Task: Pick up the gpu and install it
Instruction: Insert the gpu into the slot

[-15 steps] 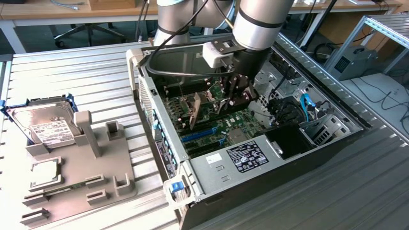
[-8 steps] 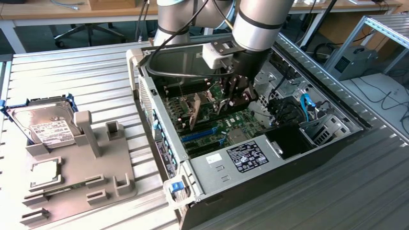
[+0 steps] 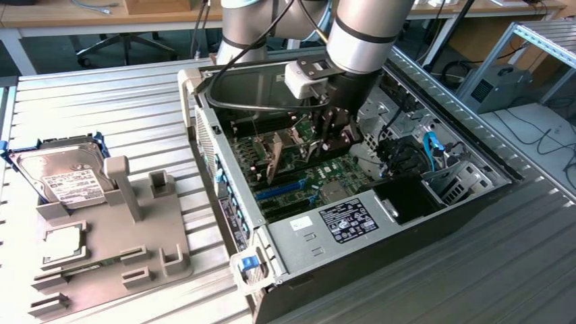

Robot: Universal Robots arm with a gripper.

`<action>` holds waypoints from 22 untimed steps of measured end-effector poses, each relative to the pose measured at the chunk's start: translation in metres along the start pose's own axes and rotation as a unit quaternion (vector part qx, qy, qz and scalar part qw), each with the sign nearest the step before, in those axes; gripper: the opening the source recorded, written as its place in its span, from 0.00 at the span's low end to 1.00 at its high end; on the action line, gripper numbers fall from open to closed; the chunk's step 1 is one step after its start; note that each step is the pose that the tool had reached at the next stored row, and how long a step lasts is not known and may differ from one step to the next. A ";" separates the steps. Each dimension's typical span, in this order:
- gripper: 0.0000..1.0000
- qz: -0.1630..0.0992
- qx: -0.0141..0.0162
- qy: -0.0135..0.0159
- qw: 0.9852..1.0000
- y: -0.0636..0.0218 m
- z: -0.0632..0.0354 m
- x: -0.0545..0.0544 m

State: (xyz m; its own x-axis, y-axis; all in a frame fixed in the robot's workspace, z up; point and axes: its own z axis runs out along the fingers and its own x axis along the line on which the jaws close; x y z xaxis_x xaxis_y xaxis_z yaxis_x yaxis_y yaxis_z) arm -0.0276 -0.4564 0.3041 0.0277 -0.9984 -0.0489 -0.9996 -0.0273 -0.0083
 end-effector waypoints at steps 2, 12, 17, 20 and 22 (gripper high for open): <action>0.26 0.000 0.000 0.000 1.000 0.0000 0.0005 0.000; 0.26 0.000 0.000 0.000 1.000 0.0001 0.0032 0.000; 0.26 0.000 0.000 0.000 1.000 0.0001 0.0039 0.000; 0.26 0.000 0.000 0.000 1.000 0.0001 0.0039 0.000; 0.26 0.000 0.000 0.000 1.000 0.0001 0.0040 0.000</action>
State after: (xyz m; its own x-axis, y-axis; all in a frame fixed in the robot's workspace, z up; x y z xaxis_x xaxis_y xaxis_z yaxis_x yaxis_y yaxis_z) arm -0.0277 -0.4567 0.3001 0.0276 -0.9984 -0.0489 -0.9996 -0.0273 -0.0084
